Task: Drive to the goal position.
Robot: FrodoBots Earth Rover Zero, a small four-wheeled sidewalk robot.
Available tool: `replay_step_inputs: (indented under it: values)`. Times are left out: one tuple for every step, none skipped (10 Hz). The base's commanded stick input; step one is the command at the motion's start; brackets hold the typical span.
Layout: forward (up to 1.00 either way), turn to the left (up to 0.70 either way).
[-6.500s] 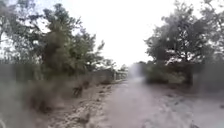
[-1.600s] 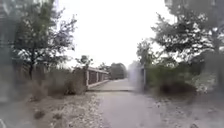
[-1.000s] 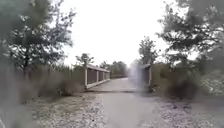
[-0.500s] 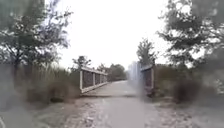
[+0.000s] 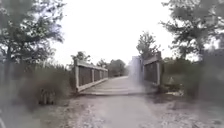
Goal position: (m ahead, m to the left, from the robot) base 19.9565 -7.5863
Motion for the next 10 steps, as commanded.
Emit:
replay_step_inputs:
  values:
    - [0.69,0.01]
    - [0.69,0.01]
    - [0.69,0.01]
    - [0.69,0.01]
    - [0.69,0.01]
    - [0.69,0.01]
    - [0.69,0.01]
    - [0.69,0.01]
    - [0.69,0.01]
    - [0.69,0.01]
